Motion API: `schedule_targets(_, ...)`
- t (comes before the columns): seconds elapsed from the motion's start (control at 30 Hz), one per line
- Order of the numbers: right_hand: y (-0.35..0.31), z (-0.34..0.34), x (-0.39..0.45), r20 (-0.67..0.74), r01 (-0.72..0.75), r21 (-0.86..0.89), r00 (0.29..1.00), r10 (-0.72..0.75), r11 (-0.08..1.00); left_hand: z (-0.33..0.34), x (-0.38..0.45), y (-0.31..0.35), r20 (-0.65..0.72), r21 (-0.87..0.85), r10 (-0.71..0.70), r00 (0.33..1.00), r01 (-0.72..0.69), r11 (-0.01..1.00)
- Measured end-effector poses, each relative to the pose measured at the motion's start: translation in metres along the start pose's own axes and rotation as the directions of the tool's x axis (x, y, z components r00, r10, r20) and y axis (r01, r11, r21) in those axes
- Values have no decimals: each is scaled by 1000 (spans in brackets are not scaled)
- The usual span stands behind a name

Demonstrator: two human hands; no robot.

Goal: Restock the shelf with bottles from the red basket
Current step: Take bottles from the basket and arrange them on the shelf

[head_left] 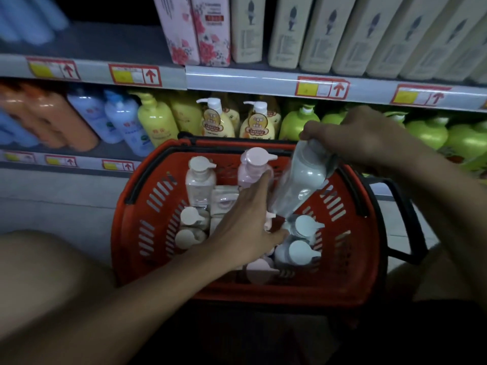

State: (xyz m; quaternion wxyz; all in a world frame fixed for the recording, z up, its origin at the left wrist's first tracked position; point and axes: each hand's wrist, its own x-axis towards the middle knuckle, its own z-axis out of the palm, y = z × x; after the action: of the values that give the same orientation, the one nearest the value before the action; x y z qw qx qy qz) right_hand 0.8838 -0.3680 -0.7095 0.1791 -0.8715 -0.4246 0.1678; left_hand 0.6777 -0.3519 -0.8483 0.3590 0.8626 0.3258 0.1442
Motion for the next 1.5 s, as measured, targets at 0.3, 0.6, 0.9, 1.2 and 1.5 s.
schedule_targets(0.3,-29,-1,-31,-148,212,-98,963,-225,972,27,29,16,-224,-315,-67,972,-8,949)
schedule_targets(0.6,-34,11,-38,-140,429,360,903,-406,829,-13,24,18,-296,-743,-467,833,107,661)
schedule_targets(0.9,-2,39,-2,288,205,516,873,-394,831,-86,35,20,55,-940,-321,945,158,302)
schedule_targets(1.2,-3,51,-9,128,153,807,898,-422,570,-108,29,31,-129,-860,-301,945,45,508)
schedule_targets(1.5,-67,-51,-21,-377,544,724,827,-416,424,-180,53,93,-542,-601,-166,824,-242,761)
